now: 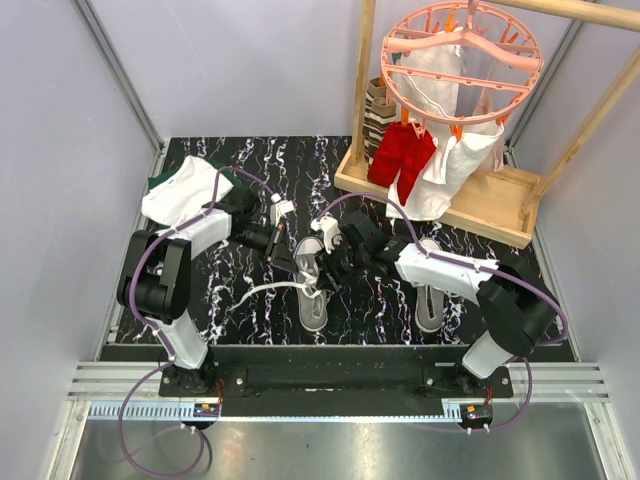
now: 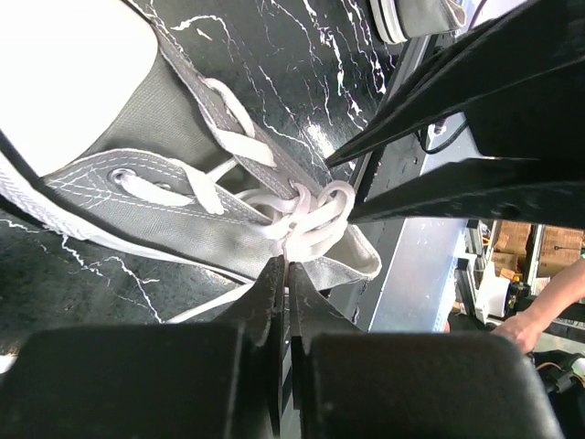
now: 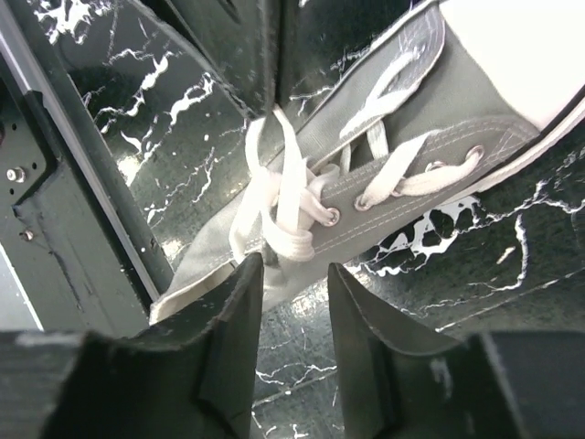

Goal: Tie the shoes

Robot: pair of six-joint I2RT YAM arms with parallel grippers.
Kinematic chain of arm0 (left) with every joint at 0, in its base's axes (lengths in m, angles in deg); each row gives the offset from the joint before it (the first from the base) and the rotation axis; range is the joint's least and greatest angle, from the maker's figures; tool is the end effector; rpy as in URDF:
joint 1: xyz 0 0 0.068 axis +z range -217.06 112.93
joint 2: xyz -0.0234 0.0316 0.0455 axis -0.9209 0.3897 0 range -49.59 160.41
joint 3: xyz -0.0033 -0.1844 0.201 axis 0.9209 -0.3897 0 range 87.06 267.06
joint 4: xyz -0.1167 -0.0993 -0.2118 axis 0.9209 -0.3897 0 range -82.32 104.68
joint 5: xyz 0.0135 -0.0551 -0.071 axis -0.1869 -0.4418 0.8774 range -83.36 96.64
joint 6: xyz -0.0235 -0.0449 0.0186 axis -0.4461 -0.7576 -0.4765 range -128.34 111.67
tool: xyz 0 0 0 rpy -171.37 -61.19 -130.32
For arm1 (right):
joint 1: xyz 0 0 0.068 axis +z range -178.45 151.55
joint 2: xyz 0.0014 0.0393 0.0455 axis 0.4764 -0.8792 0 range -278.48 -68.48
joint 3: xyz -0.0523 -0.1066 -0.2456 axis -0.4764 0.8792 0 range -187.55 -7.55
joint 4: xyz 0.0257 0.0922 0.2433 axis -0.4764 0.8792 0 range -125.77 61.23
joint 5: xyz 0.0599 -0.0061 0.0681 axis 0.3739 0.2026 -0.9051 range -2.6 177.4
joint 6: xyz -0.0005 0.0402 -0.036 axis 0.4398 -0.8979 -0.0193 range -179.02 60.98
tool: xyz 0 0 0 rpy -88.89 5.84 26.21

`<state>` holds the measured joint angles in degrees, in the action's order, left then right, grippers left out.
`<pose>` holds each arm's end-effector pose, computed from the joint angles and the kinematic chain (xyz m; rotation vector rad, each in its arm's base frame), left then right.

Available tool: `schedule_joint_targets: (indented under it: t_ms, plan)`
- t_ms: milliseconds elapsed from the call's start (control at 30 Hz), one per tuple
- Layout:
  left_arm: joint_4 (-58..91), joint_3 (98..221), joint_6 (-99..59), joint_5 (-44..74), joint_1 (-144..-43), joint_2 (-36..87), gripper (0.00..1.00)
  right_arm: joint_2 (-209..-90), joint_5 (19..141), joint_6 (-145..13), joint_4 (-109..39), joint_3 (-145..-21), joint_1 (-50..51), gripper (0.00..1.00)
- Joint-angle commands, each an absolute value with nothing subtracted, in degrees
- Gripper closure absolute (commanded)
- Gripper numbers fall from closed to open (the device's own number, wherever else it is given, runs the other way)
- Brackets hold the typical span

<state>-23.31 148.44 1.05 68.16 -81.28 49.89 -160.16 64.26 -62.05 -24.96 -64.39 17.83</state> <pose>0.2977 -0.1078 0.1816 0.7020 2.4558 -1.5280 0.2232 0.2537 0.2103 -1.0969 2.2104 0.8758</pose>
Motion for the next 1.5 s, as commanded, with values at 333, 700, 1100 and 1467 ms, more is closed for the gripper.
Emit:
schedule_joint_targets:
  t_ms: [333,700,1100,1467]
  plan:
    - [-24.51,154.55,-2.09,68.69,-75.15,54.56,1.0,-158.82,58.74,-50.24,-15.91,-78.03,19.53,0.25]
    - [-27.5,160.97,-1.39,69.3,-73.31,62.56,1.0,-173.67,61.12,-39.08,-24.43,-87.7,31.92,0.25]
    - [-28.03,161.59,-0.6,69.22,-73.31,65.28,1.0,-189.33,61.56,-30.02,-29.97,-96.58,32.72,0.21]
    - [-28.12,161.5,0.89,69.22,-73.31,65.55,1.0,-196.71,61.56,-27.82,-30.06,-101.15,32.63,0.21]
